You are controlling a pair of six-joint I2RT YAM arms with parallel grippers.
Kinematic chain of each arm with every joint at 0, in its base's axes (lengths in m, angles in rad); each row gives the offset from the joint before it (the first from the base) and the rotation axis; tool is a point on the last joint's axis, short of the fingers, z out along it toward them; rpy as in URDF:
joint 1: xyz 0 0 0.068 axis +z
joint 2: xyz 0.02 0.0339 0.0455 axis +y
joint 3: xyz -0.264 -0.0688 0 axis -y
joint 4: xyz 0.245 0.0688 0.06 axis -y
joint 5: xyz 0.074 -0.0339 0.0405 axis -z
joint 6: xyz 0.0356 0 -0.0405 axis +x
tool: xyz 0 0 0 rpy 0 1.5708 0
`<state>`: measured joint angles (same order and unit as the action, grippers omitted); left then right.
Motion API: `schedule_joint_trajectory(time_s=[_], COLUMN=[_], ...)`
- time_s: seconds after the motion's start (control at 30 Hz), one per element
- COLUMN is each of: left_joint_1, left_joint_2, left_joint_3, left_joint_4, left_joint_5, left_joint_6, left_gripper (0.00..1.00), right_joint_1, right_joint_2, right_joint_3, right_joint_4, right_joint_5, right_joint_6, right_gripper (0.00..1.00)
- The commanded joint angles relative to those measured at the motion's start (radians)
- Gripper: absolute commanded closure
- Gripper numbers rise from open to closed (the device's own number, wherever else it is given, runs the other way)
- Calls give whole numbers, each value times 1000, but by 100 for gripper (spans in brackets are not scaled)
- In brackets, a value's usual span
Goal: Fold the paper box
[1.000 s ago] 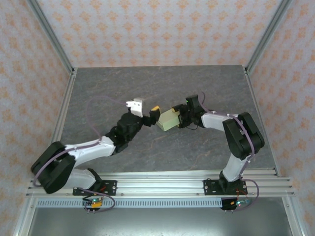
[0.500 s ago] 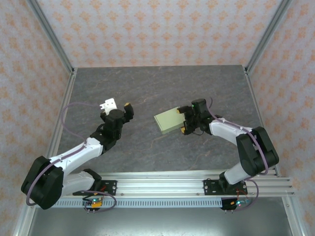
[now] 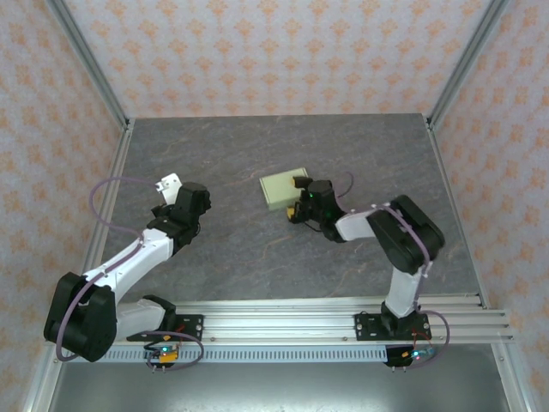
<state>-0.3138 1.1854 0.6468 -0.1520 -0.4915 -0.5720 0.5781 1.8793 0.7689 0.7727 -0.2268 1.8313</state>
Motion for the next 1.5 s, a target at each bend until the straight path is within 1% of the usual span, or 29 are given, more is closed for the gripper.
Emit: schedule_joint_trajectory(time_s=[0.0,0.07,0.13,0.2,0.27,0.3,0.33,0.43,0.5,0.57,0.6,0.63,0.67,0.7,0.73,0.8,0.87,0.9,0.97,1.03,1.1,1.17,1.23,1.3,1.33,1.4,1.47], left_joint_1=[9,11,11,12,13,20,35,51,55,56,55,56,57,64,74,97,120,139,181,208,221,240,269,276,281,306,310], left_joint_2=[-13,-17,-13,0,18,28,31,37,45,57,64,69,69,68,67,58,51,51,61,70,74,77,107,133,154,224,301], left_joint_3=[46,47,45,44,38,34,41,13,10,25,27,19,7,1,1,-28,-65,-81,-102,-117,-151,-207,-255,-248,-248,-250,-252], left_joint_4=[-53,-46,-28,-18,-19,-16,-14,147,221,244,256,279,304,315,315,376,456,488,515,531,565,646,741,780,809,875,944], left_joint_5=[-102,-156,-196,-242,-321,-343,-315,-184,-70,78,98,85,57,39,44,85,135,155,212,262,261,251,296,362,376,420,448], left_joint_6=[82,96,112,118,80,68,74,244,382,553,588,603,616,618,619,633,623,595,553,555,565,540,519,560,564,543,549], left_gripper=[0,0,0,0,0,0,0,0,0,0,0,0,0,0,0,0,0,0,0,0,0,0,0,0,0,0,0], right_joint_1=[26,27,29,30,29,30,28,28,28,28,29,26,14,-11,-38,-114,-177,-215,-277,-326,-377,-424,-465,-493,-499,-503,-518], right_joint_2=[132,108,16,-90,-212,-282,-345,-590,-767,-878,-923,-956,-995,-1034,-1066,-1126,-1168,-1186,-1211,-1226,-1221,-1195,-1137,-1038,-994,-918,-817], right_joint_3=[74,65,1,-69,-135,-164,-185,-210,-168,-105,-85,-79,-81,-91,-100,-133,-191,-227,-288,-377,-477,-546,-590,-621,-626,-601,-578], right_joint_4=[559,536,431,316,208,149,86,-193,-452,-679,-739,-766,-770,-768,-769,-776,-737,-711,-687,-599,-477,-396,-339,-237,-197,-156,-78], right_joint_5=[159,148,161,189,220,240,259,368,476,614,674,727,753,750,740,695,673,642,578,562,553,531,492,431,406,342,309], right_joint_6=[182,183,149,56,-25,-92,-161,-476,-795,-1083,-1232,-1346,-1477,-1591,-1658,-1794,-1887,-1921,-1937,-1924,-1899,-1854,-1832,-1839,-1845,-1886,-1900], right_gripper=[1,1,1,1,1,1,1,1,1,1,1,1,1,0,1,1,1,1,1,1,1,1,1,1,1,1,1])
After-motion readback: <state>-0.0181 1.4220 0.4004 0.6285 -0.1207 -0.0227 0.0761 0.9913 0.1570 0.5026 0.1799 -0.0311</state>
